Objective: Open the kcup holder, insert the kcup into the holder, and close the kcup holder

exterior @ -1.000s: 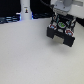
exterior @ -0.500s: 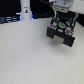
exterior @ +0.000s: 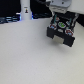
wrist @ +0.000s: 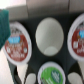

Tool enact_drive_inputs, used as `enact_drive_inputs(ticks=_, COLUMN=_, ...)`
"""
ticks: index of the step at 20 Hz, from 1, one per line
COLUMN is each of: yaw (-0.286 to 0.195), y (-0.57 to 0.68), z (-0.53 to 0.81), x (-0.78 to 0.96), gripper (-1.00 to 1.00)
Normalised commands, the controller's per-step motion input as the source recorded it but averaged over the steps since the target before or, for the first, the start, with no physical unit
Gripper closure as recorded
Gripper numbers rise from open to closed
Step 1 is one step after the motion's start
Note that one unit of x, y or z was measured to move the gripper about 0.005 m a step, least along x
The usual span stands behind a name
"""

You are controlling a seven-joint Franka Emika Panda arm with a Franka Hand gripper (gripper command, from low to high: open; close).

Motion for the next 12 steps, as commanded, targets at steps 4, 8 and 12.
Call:
enact_drive_inputs(ticks=4, yaw=0.008, y=-0.16, z=-0.01, x=0.82, gripper=-1.00)
enact_drive_inputs(ticks=8, yaw=0.040, y=0.05, z=-0.09, x=0.81, gripper=-1.00)
enact_drive_inputs(ticks=12, yaw=0.142, y=0.27, z=-0.20, x=0.52, gripper=-1.00)
